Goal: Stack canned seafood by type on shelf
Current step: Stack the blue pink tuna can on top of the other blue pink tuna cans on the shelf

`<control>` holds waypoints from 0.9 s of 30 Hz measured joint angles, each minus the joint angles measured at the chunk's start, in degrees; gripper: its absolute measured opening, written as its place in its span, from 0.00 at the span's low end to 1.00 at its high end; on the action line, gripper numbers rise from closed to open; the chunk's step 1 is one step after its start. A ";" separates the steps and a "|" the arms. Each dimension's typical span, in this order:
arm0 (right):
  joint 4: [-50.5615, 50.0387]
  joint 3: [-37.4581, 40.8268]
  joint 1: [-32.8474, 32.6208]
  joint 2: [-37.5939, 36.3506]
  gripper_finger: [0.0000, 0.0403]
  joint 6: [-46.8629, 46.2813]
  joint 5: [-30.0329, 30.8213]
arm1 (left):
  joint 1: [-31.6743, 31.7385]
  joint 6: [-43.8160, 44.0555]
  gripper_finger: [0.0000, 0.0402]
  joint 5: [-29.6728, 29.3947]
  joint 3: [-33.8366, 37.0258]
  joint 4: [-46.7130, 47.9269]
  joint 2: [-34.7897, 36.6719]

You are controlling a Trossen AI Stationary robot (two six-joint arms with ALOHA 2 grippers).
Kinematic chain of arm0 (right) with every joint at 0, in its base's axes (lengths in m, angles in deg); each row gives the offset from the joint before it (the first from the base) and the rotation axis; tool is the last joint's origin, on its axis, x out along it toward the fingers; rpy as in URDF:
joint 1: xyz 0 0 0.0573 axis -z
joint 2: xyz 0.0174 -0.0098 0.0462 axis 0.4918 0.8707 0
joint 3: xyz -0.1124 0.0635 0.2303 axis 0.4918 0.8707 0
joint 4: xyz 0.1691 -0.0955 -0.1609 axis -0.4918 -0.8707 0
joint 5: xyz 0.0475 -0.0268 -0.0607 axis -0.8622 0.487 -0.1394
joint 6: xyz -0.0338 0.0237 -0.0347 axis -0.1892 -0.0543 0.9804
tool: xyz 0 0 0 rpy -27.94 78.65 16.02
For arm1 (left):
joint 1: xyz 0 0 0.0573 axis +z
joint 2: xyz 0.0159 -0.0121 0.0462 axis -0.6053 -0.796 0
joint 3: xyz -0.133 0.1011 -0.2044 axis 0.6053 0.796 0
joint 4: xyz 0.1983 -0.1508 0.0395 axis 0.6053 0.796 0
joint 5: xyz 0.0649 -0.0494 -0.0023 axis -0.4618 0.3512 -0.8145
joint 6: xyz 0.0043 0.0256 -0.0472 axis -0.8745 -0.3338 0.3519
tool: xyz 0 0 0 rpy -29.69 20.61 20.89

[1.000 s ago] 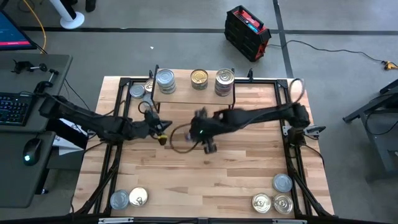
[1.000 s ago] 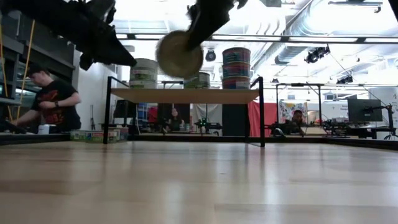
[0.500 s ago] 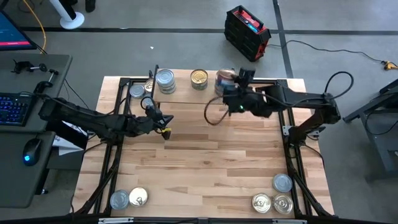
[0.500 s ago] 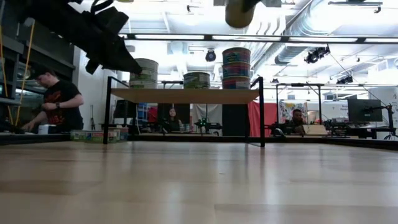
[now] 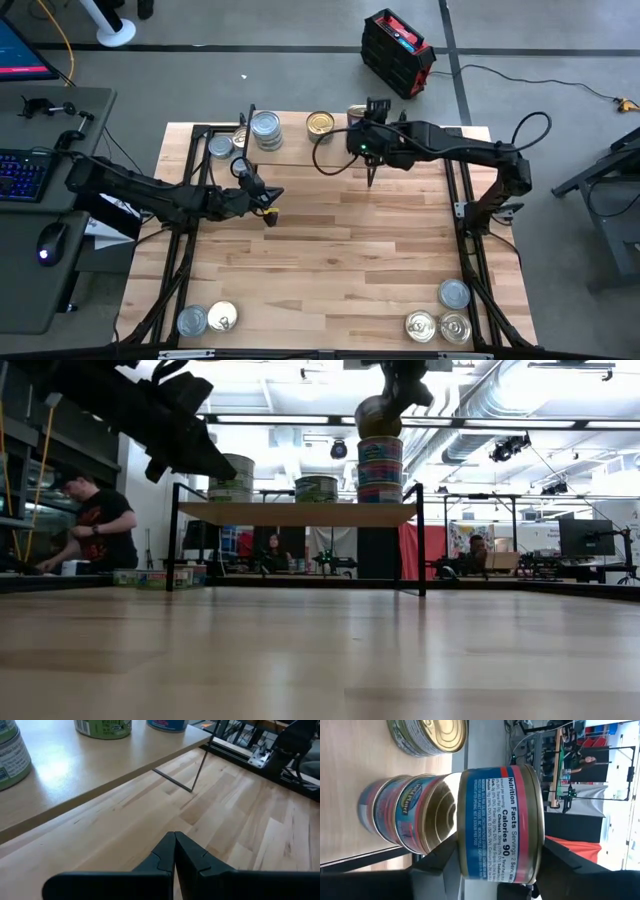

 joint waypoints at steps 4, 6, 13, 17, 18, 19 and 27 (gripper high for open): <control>-0.75 0.00 0.25 0.11 0.51 -0.01 -0.42 | 0.00 0.00 0.00 0.02 0.00 0.07 0.00; -0.94 -0.04 0.25 0.08 0.52 -0.15 -1.57 | 0.00 -0.04 0.00 0.02 0.00 0.13 0.00; -1.16 -0.04 0.66 0.03 0.54 -5.46 -7.23 | 0.00 -0.57 0.00 0.02 0.00 0.29 0.00; -2.58 -0.36 1.32 0.03 0.54 -9.86 -9.80 | 0.00 -0.57 0.00 0.02 0.00 0.33 0.00; -3.62 -0.76 1.35 0.04 0.54 -11.34 -10.86 | 0.00 -0.57 0.00 0.02 0.00 0.38 0.00; -4.42 -1.20 1.52 0.05 0.54 -13.04 -11.86 | 0.00 -0.57 0.00 0.02 0.00 0.41 0.00; -7.07 -5.49 2.92 0.05 0.54 -18.61 -15.87 | 0.09 -0.59 0.00 0.02 0.00 0.46 0.00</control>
